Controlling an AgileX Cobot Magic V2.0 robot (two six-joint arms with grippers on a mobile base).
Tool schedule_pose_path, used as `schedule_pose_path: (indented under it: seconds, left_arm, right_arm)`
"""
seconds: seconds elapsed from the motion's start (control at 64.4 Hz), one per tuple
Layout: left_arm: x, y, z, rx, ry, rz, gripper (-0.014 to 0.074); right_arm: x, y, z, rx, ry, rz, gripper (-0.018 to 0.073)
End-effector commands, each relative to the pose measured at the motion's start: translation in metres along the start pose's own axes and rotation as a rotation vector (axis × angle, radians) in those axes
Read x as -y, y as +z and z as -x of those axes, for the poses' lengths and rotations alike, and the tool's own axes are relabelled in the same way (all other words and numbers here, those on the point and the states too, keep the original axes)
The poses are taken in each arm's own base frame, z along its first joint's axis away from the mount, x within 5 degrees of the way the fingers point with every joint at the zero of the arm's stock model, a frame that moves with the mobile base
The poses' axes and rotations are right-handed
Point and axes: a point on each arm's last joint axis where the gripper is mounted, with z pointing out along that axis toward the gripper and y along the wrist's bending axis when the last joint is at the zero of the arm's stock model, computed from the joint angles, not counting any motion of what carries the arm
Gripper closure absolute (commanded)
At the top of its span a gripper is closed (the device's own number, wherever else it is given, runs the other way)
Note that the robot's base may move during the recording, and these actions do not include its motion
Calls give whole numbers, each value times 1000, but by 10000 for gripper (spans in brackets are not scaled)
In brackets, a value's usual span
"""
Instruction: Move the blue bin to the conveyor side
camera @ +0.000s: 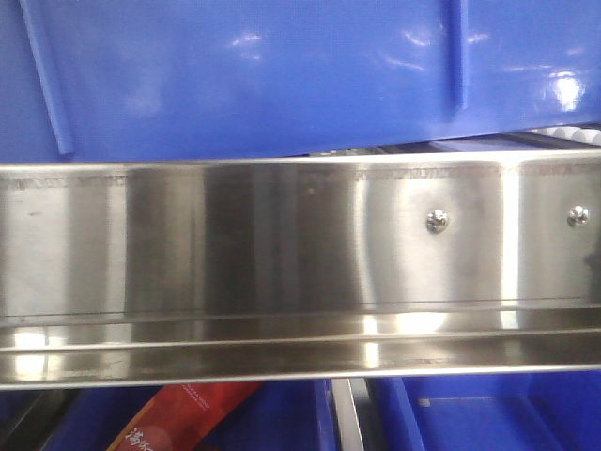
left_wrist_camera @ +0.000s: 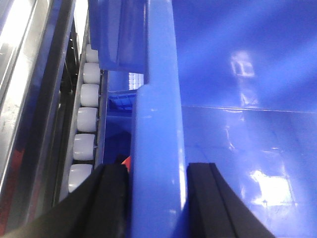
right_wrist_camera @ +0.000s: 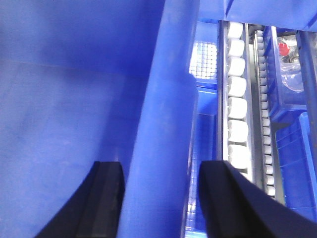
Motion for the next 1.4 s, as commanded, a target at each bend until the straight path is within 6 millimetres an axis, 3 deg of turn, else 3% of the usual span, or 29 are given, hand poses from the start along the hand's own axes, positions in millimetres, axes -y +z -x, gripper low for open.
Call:
schedule_pose_path:
  seconds: [0.0, 0.171, 0.326, 0.652, 0.978, 1.382]
  left_arm:
    - [1, 4, -3, -31, -1, -2, 605]
    - [4, -1, 2, -18, -9, -18, 616]
    - [8, -18, 15, 9, 2, -28, 616]
    - [15, -51, 32, 57, 23, -41, 616]
    - [19, -92, 31, 142, 44, -42, 616]
    - [24, -152, 16, 244, 61, -54, 616]
  right_arm:
    - [4, -1, 1, 14, 8, -35, 639]
    - [4, -1, 1, 14, 7, -37, 640]
    - [5, -6, 0, 25, 6, -41, 640]
    - [6, -33, 0, 90, 7, -46, 640]
    - [7, -74, 6, 215, 34, -32, 640]
    - [5, -118, -11, 299, 88, 15, 640]
